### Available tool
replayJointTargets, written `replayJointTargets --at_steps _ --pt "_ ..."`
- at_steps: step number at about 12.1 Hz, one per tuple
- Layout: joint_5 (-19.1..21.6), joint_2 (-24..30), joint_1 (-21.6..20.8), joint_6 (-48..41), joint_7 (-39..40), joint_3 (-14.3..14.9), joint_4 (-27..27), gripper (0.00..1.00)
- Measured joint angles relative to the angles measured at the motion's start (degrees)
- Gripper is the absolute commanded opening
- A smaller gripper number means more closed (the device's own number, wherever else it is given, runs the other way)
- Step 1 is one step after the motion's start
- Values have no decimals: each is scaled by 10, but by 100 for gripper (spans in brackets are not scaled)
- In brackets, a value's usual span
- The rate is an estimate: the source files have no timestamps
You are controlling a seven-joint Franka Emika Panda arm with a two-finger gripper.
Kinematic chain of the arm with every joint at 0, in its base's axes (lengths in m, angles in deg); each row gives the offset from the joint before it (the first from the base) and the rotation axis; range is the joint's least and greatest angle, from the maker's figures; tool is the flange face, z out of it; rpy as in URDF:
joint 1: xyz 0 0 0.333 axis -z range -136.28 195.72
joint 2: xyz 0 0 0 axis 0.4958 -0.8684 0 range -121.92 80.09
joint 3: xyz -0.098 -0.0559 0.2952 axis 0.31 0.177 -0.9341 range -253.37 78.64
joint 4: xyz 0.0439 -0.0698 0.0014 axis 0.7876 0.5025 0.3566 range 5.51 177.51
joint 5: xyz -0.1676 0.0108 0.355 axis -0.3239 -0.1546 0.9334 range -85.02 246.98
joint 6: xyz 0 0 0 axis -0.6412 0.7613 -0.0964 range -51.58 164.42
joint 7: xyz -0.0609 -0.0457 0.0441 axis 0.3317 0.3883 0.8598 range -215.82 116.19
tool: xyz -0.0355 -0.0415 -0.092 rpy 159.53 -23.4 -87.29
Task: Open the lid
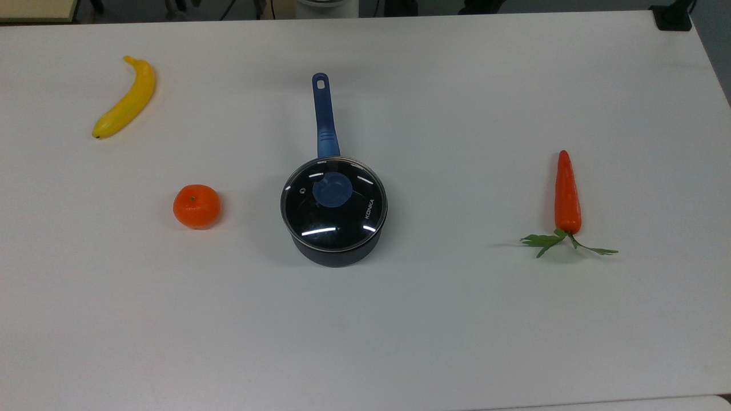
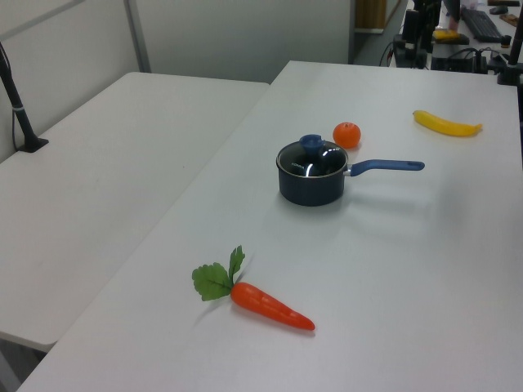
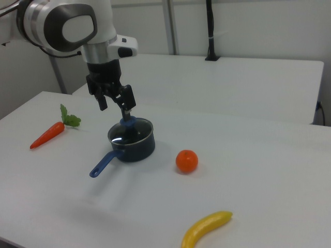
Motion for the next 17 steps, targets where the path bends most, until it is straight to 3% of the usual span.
replayJointTargets --at_steps 11,17 --pt "0 0 5 -29 4 1 -12 100" --pt "22 -8 5 -45 4 1 -25 100"
